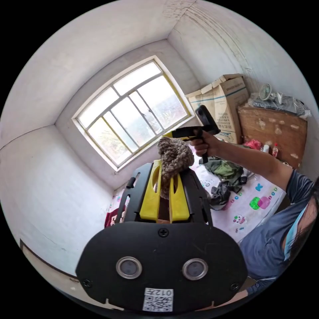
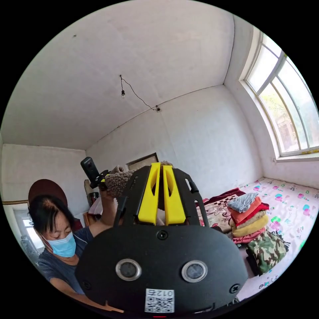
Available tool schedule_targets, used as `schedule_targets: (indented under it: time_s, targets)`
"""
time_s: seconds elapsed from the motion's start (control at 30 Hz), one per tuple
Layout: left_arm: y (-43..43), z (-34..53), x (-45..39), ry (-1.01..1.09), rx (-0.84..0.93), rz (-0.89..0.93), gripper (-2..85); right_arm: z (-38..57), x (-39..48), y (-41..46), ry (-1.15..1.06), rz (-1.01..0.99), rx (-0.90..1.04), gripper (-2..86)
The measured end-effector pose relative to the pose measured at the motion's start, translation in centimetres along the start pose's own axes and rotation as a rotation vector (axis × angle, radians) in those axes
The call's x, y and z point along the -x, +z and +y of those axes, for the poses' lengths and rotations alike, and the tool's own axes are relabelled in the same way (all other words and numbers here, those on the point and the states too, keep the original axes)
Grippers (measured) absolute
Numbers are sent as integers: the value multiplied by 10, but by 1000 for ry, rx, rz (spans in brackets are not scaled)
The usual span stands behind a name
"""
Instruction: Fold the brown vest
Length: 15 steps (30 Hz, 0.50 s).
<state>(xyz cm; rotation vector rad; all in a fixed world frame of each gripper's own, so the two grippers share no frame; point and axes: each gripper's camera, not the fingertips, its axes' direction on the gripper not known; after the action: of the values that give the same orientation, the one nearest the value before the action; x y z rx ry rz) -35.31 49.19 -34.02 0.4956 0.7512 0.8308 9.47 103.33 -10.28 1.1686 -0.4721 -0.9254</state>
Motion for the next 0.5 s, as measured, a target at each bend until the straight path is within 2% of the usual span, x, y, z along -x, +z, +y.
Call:
schedule_targets:
  time_s: [0.13,0.23,0.43,0.5]
  targets:
    - [53,3,-14,53,41,146,-1,14,-17,-17,47,46,44,8]
    - [111,26,-31,110,92,286,0,46,-35,-28,115,112,145,8]
    - [249,142,-70,133,183,618,1,171,-65,-20,222,231,265,8]
    - [304,204,-86,92,220,795,2,225,-73,-12,251,245,259,9]
